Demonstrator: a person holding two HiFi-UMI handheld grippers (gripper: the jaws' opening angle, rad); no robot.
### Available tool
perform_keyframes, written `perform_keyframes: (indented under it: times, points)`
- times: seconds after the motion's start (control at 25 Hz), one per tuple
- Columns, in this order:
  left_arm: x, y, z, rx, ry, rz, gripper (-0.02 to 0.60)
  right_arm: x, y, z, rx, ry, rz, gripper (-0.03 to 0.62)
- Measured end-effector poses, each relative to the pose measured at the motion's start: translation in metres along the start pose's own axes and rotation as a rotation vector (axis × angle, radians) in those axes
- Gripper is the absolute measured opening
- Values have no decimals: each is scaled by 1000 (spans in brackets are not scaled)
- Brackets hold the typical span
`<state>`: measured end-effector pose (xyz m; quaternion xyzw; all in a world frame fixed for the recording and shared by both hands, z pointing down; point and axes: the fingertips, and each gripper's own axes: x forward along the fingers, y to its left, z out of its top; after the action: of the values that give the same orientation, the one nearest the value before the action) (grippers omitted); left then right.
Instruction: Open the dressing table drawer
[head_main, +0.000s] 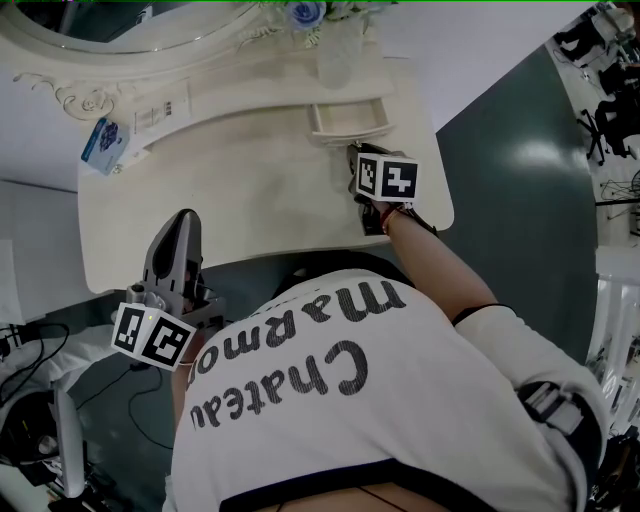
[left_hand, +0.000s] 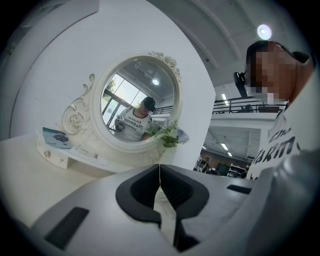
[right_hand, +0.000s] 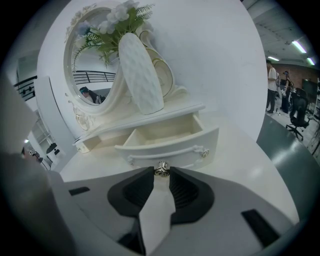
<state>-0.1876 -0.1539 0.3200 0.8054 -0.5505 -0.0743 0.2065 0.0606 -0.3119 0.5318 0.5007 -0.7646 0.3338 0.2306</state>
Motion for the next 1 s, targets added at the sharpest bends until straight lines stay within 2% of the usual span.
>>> perform_keyframes:
  times: [1.0]
  points:
    - [2, -1, 2, -2, 4, -24, 25, -7, 3, -7, -3, 16, -11, 107]
